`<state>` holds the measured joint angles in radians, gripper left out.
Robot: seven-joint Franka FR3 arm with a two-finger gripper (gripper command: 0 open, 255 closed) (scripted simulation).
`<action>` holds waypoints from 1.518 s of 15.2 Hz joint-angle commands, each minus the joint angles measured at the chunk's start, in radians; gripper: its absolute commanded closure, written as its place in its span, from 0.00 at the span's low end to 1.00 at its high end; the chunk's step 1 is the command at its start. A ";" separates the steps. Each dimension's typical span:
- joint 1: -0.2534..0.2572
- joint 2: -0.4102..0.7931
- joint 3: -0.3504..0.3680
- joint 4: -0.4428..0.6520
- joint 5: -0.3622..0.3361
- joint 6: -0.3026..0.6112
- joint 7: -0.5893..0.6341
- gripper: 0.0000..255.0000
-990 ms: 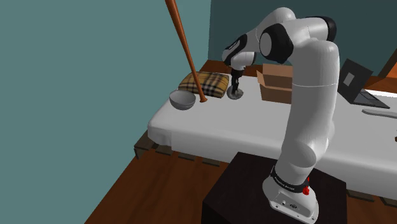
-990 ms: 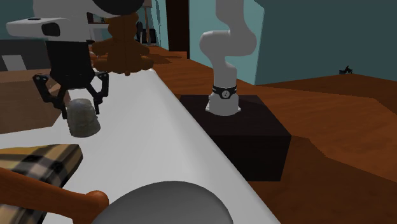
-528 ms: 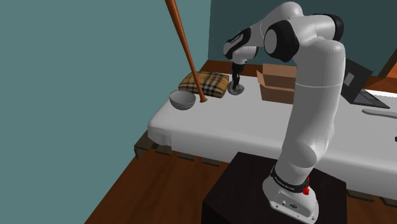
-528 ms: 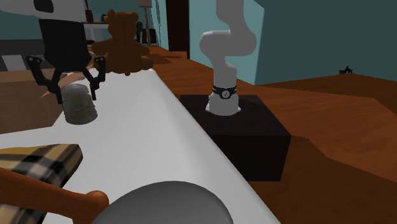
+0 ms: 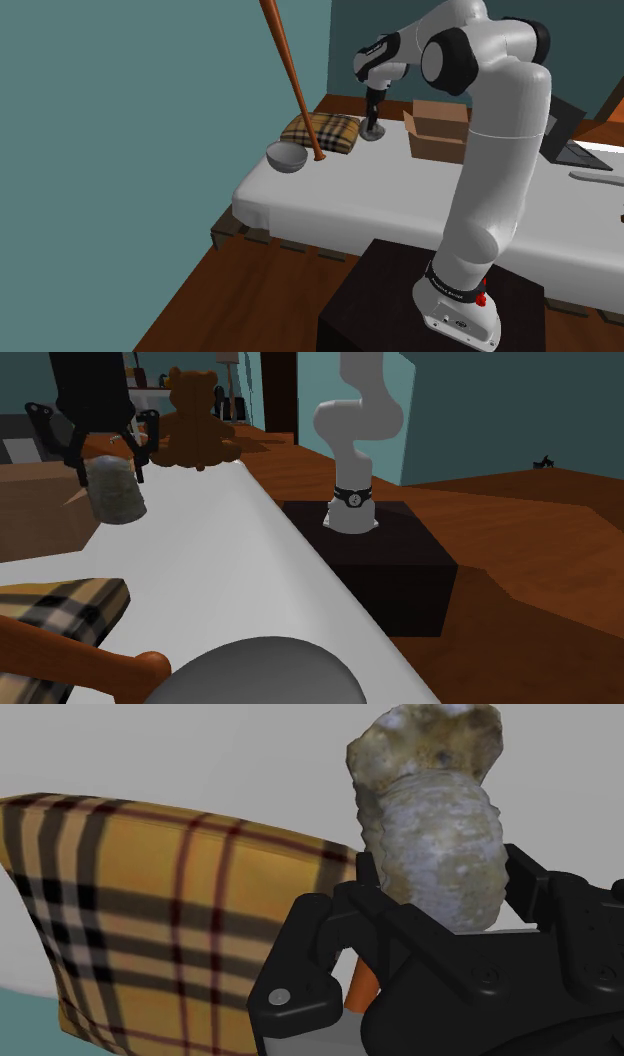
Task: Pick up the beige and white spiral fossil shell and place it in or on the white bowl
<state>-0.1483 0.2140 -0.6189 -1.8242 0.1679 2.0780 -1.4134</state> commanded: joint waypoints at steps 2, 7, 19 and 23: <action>0.002 -0.012 -0.003 0.027 -0.010 -0.035 0.007 1.00; 0.039 0.000 0.020 0.065 -0.014 -0.059 0.074 1.00; 0.150 0.153 0.110 0.292 0.020 -0.139 0.296 1.00; 0.171 0.236 0.138 0.420 0.039 -0.187 0.362 1.00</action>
<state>0.0140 0.4338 -0.4876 -1.4370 0.2046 1.9072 -1.0724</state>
